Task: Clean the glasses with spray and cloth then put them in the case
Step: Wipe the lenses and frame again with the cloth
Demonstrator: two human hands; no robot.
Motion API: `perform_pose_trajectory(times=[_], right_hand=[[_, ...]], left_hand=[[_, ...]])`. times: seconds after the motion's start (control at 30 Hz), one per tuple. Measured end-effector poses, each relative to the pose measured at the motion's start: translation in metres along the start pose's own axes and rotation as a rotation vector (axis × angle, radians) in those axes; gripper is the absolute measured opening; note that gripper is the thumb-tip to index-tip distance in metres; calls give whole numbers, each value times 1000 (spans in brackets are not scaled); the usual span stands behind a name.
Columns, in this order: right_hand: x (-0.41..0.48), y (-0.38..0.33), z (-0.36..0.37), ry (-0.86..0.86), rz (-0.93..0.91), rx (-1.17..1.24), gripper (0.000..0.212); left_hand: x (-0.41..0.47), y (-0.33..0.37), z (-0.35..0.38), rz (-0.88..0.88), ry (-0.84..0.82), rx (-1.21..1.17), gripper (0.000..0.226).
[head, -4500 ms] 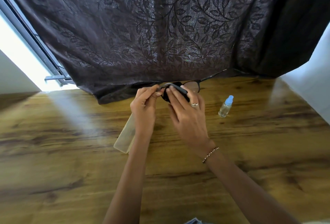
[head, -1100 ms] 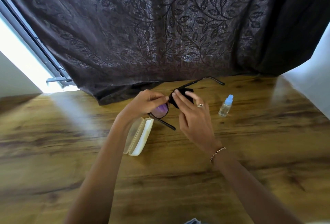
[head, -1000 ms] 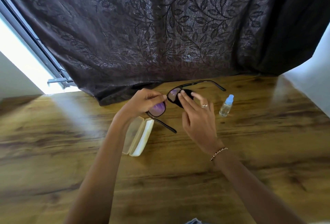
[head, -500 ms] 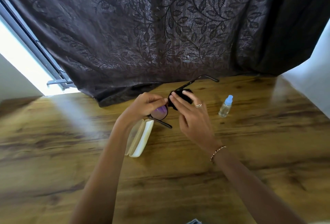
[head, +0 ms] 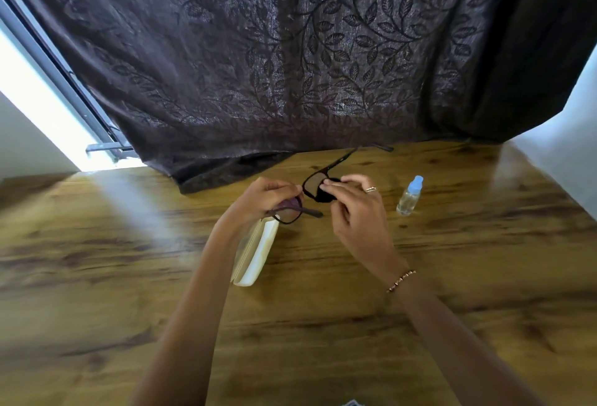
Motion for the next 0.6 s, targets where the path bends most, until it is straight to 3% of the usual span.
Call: perform_pose_trajectory(times=[0.17, 0.23, 0.4, 0.47, 0.6], right_hand=[[-5, -10, -1, -76, 640, 818, 31], [-4, -17, 0, -147, 763, 1044, 30], [-2, -31, -2, -294, 646, 1253, 32], [0, -35, -3, -274, 611, 1218, 33], [3, -39, -4, -131, 596, 1137, 8]], left_hand=[[10, -12, -2, -114, 195, -22, 21], [13, -15, -3, -143, 285, 20, 24], [16, -9, 0, -236, 385, 313, 20], [14, -4, 0, -259, 400, 394, 24], [8, 0, 1, -231, 389, 443, 31]])
Point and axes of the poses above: each hand's wrist, its own x-axis towards the middle knuckle, its own z-axis out of the palm, y = z × x, the point moved 1 cm from there along x, towards the middle knuckle, and after that the axes turned 1 degree about -y, right-handed, at the moved point
